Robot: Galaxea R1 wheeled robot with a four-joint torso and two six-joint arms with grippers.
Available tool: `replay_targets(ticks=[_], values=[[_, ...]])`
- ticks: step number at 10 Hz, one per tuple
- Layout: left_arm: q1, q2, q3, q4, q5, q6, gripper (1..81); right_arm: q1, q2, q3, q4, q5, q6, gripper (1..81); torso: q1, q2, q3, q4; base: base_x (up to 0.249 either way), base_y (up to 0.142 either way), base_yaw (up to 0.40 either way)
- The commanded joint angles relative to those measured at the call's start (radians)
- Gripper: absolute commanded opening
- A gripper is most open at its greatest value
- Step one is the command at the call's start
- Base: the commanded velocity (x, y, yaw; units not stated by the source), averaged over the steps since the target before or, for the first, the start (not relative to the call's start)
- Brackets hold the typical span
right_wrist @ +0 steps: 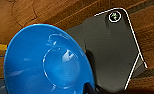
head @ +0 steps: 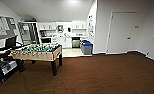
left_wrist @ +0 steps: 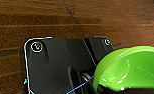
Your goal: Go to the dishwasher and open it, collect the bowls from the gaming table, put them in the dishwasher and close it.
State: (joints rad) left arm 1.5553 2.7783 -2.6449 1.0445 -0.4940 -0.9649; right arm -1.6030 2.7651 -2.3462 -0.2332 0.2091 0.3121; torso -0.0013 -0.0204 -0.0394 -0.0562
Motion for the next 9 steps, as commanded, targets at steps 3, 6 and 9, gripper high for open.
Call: replay_targets(ticks=[3,6,9], values=[[-0.057,-0.028,-0.003,0.008,0.011,0.003,1.0,0.050,-0.011,0.012,-0.026,-0.037,-0.005,1.0,0.002,0.001,0.000,0.000,0.093,0.000,0.000],[-0.057,-0.028,-0.003,0.008,0.011,0.005,1.0,0.050,-0.009,0.012,-0.023,-0.037,-0.004,1.0,0.001,0.000,0.000,0.000,0.112,0.000,0.000],[-0.057,-0.026,-0.003,0.009,0.011,0.005,1.0,0.048,-0.009,0.010,-0.023,-0.037,-0.004,1.0,0.001,0.000,0.000,0.000,0.132,0.000,0.000]])
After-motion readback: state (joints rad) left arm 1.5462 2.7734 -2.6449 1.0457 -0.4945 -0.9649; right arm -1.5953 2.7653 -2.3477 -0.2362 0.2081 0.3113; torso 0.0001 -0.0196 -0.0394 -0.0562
